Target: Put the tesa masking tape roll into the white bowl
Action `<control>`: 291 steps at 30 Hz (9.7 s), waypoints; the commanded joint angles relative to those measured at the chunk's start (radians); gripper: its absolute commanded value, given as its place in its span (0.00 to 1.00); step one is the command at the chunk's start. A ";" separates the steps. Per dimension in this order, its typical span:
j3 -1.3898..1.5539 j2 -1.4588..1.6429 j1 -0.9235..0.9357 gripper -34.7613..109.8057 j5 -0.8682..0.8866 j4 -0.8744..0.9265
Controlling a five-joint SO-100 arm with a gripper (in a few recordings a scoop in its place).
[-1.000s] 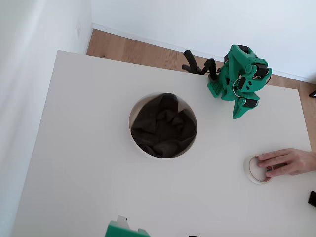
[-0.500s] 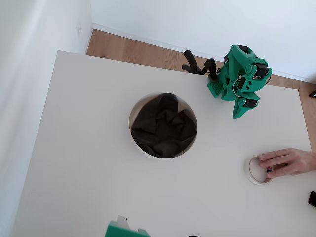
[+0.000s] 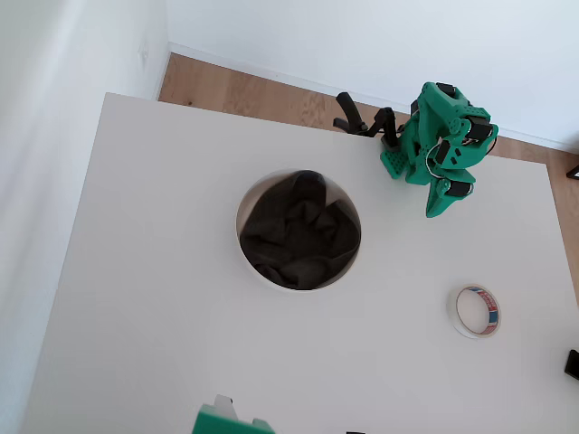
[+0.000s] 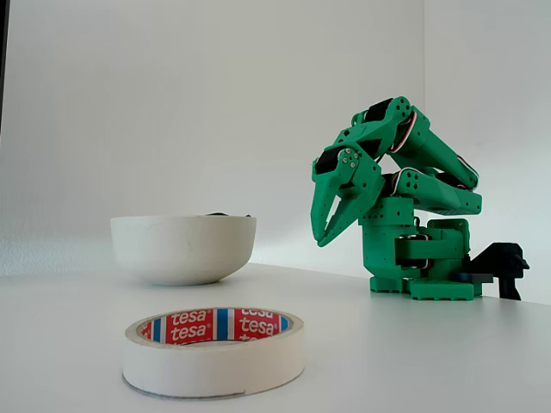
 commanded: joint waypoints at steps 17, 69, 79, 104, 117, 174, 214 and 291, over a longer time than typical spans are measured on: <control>0.003 0.009 -0.018 0.18 0.008 0.017; 0.003 0.009 -0.044 0.18 0.015 0.011; -0.296 -0.400 0.048 0.18 0.003 -0.227; -1.301 -1.787 -0.308 0.25 0.155 -0.322; -1.382 -1.871 -0.328 0.32 0.219 -0.264; -1.379 -2.034 -0.495 0.30 0.334 -0.193; -1.520 -2.143 -0.371 0.32 0.301 -0.163; -1.572 -1.855 0.985 0.18 -0.164 -0.222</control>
